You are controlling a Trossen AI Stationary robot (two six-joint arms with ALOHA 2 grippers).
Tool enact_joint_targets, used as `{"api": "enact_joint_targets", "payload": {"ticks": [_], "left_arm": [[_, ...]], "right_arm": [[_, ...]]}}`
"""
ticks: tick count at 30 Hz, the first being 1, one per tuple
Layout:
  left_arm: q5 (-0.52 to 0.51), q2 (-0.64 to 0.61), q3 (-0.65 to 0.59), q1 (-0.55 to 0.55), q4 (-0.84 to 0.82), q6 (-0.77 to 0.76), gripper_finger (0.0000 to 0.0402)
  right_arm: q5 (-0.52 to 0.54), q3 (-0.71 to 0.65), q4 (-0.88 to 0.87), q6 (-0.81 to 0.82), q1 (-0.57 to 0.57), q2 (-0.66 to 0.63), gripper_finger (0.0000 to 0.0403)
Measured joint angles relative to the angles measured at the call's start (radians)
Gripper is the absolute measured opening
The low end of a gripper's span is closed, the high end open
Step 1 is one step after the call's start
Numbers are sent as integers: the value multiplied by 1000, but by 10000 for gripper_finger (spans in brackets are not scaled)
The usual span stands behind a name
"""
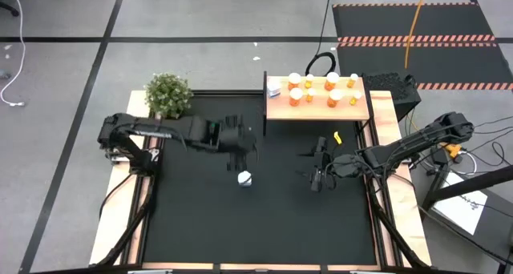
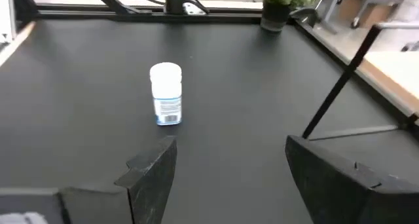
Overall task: Pick and place medicine bottles onto shelf by color
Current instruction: Put the right large white pill bottle on the shelf
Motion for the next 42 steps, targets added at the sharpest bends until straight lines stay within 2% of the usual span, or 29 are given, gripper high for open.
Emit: {"api": "enact_joint_targets", "payload": {"ticks": [5,8,10,11,14,18,21,24,27,33,38,42], "left_arm": [[-36,-33,-220,-104,193,-139,244],[-203,-31,-304,-143,344,-119,244],[-248,-33,-331,-127,463,-53,243],[-228,-33,-339,-108,507,-11,243],[-75,-32,-344,-19,645,107,231],[89,-33,-340,141,788,228,191],[261,-25,-335,268,886,240,154],[395,11,-333,377,968,210,120],[448,69,-331,445,1006,182,91],[469,176,-269,498,979,203,52],[446,179,-235,499,964,233,36],[421,171,-180,518,865,242,37]], "right_arm": [[9,0,-2,78,33,7,279],[52,0,22,101,45,27,279],[60,0,27,101,47,43,279],[60,0,33,101,46,51,279],[60,0,39,101,46,67,279],[61,0,39,97,46,72,279],[67,0,39,82,46,72,279],[123,0,40,51,46,72,279],[184,0,44,9,39,72,279],[189,0,85,-72,1,72,279],[188,0,85,-110,-34,72,279],[187,0,85,-136,-55,72,279]]}}
